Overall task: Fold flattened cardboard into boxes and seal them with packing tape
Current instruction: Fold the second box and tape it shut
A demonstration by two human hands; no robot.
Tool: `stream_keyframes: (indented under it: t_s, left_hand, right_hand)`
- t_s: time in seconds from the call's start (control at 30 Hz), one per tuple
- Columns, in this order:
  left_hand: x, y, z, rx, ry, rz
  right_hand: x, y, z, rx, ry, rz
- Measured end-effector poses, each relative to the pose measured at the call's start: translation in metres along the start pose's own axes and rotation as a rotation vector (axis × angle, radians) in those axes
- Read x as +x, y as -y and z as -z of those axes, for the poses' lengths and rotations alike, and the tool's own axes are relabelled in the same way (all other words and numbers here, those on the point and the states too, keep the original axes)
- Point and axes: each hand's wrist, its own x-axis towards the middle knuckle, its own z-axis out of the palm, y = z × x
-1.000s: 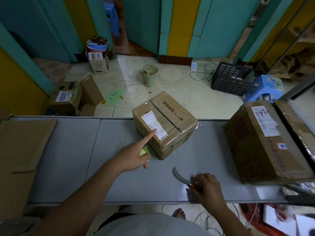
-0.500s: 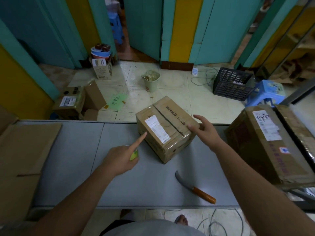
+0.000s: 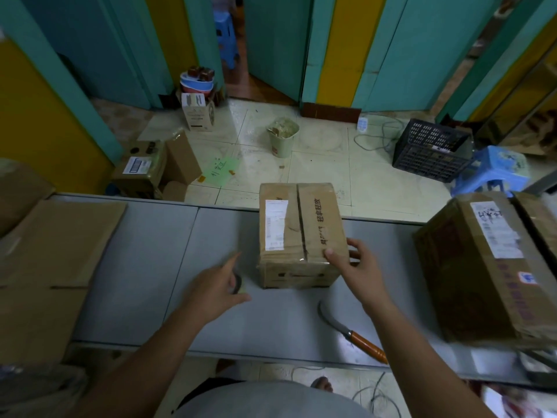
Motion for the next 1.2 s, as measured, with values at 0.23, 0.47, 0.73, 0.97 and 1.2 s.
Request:
stream_keyframes:
  t_s: [0.23, 0.47, 0.73, 0.97, 1.2]
  left_hand:
    - [-0.013, -0.035, 0.006, -0.366, -0.320, -0.018]
    - [-0.024, -0.080, -0.007, -0.617, -0.247, -0.061]
    - [-0.027, -0.086, -0.032, -0.871, -0.174, -0.051]
    - [-0.009, -0.073, -0.008, -0.425, -0.414, -0.143]
    - [0.029, -0.092, 0.011, 0.075, -0.274, -0.616]
  right_hand:
    - [-0.009, -0.011, 0.007, 0.107, 0.017, -0.007]
    - [-0.017, -0.022, -0.002, 0.439, -0.047, -0.162]
    - [-0.021, -0.029, -0.022, 0.560, -0.155, -0.209]
    - [-0.016, -0.016, 0.006, -0.041, -0.185, 0.170]
    - [-0.002, 0.012, 0.002, -0.599, 0.081, 0.672]
